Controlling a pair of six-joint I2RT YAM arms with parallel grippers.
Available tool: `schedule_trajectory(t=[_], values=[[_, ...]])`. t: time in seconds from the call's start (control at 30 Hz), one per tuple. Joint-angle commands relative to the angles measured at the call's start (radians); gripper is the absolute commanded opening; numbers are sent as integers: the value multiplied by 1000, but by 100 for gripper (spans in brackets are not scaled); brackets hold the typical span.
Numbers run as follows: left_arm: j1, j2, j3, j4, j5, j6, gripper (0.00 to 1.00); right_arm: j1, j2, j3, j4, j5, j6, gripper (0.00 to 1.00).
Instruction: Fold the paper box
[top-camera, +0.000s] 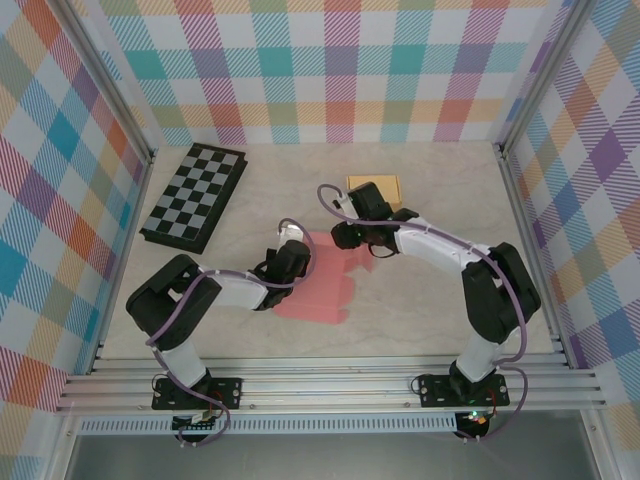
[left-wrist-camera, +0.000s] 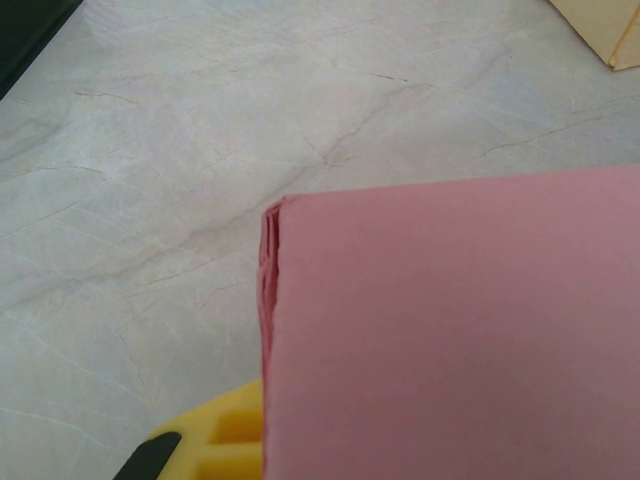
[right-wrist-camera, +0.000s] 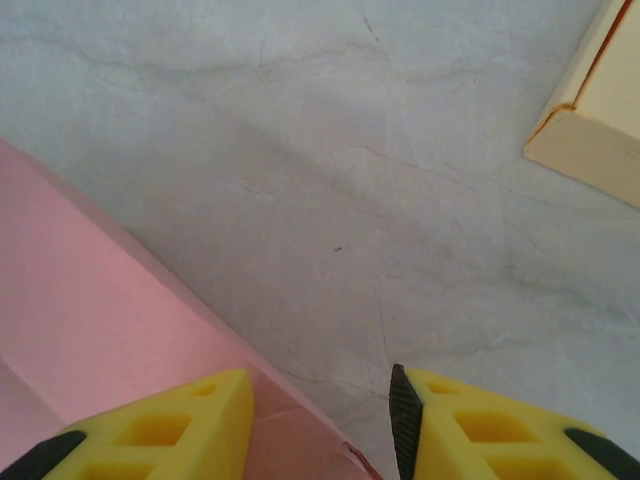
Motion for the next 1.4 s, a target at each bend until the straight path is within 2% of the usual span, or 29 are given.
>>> schedule_trajectory(t=[0.0,0.13,0.33,0.5,0.67,0.8,0.9,1.13,1.37], values=[[2,43,4,-53,-46,-3,4,30,25,-10,-17,15,16,43],[0,67,19,-64,-60,-21,4,60,52,-8,-19,62,-11,43],[0,110,40,-102,-152,-59,5,69,51,-13,-17,75,-11,43],[1,120,46,-102,-154,-57,5,69,35,10,-40,85,2,44],[-1,116,31,-78,-143,-58,5,69,-12,91,-122,104,84,44],[-4,95,14,-71,-143,-66,5,67,-2,222,-297,128,227,48],[-6,85,10,-69,-143,-67,5,65,5,257,-334,110,299,48],[-12,83,4,-70,-154,-68,5,-1,20,207,-261,-32,439,52],[-19,85,3,-70,-161,-73,4,-23,37,128,-160,-122,504,53]])
